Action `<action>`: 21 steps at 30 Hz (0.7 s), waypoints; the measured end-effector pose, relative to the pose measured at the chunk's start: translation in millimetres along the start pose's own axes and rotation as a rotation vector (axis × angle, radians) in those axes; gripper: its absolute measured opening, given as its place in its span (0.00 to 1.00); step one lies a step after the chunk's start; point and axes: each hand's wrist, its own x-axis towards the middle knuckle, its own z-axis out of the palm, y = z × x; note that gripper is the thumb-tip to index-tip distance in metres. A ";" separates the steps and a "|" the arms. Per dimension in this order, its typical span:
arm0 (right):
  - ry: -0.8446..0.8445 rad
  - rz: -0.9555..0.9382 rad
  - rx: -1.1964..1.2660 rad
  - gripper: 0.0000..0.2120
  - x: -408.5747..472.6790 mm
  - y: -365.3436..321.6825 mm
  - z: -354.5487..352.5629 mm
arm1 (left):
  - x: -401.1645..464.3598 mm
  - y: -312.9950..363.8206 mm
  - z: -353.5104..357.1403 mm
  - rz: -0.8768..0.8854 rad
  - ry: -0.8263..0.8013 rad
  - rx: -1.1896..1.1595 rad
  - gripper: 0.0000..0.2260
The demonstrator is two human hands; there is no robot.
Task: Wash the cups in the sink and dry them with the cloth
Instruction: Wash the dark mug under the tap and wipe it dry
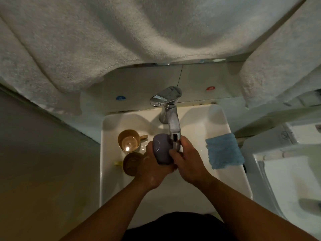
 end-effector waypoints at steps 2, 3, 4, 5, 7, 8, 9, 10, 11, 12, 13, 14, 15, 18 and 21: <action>0.121 -0.030 -0.020 0.12 1.9 1.6 1.3 | 0.6 -0.8 1.6 -0.001 -0.025 -0.100 0.49; 0.164 -0.040 -0.021 0.12 2.2 1.9 1.2 | 1.0 -1.2 1.5 -0.019 -0.038 -0.158 0.51; 0.194 -0.035 -0.022 0.12 2.5 2.2 0.9 | 1.8 -2.2 1.1 -0.042 -0.048 -0.209 0.52; 0.215 -0.028 -0.031 0.12 3.1 2.2 0.4 | 3.1 -3.6 0.3 -0.060 -0.054 -0.248 0.52; 0.237 -0.010 -0.065 0.11 6.4 1.8 -1.4 | 4.2 -4.2 -0.5 -0.067 -0.066 -0.284 0.52; 0.230 -0.002 -0.071 0.10 8.8 1.4 -1.8 | 4.0 -4.3 -0.6 -0.065 -0.068 -0.278 0.53; 0.209 0.019 -0.062 0.10 12.2 2.8 -1.1 | 3.5 -4.3 -0.8 -0.054 -0.058 -0.253 0.55; 0.176 0.051 -0.036 0.12 14.7 0.3 -1.4 | 3.4 -4.4 -0.8 -0.037 -0.038 -0.218 0.57; 0.147 0.097 0.015 0.14 16.8 -0.8 -1.3 | 3.1 -4.0 -0.9 -0.019 -0.014 -0.187 0.58; 0.119 0.154 0.072 0.16 17.6 -0.6 -1.0 | 3.0 -3.3 -1.2 -0.004 0.017 -0.169 0.58; 0.090 0.197 0.125 0.16 17.2 0.1 -1.2 | 3.1 -1.8 -2.1 0.012 0.052 -0.163 0.58; 0.058 0.232 0.160 0.14 15.8 0.1 -1.0 | 4.2 -1.4 -2.9 0.031 0.088 -0.154 0.59; 0.032 0.251 0.177 0.12 14.2 0.2 -0.2 | 5.4 -0.7 -3.5 0.053 0.115 -0.136 0.59; 0.080 0.211 0.103 0.12 10.4 -0.3 2.3 | 7.4 1.8 -2.6 0.101 0.154 -0.077 0.61; 0.159 0.123 -0.013 0.11 12.9 -7.5 0.1 | 7.9 4.0 -4.0 0.103 0.181 -0.043 0.63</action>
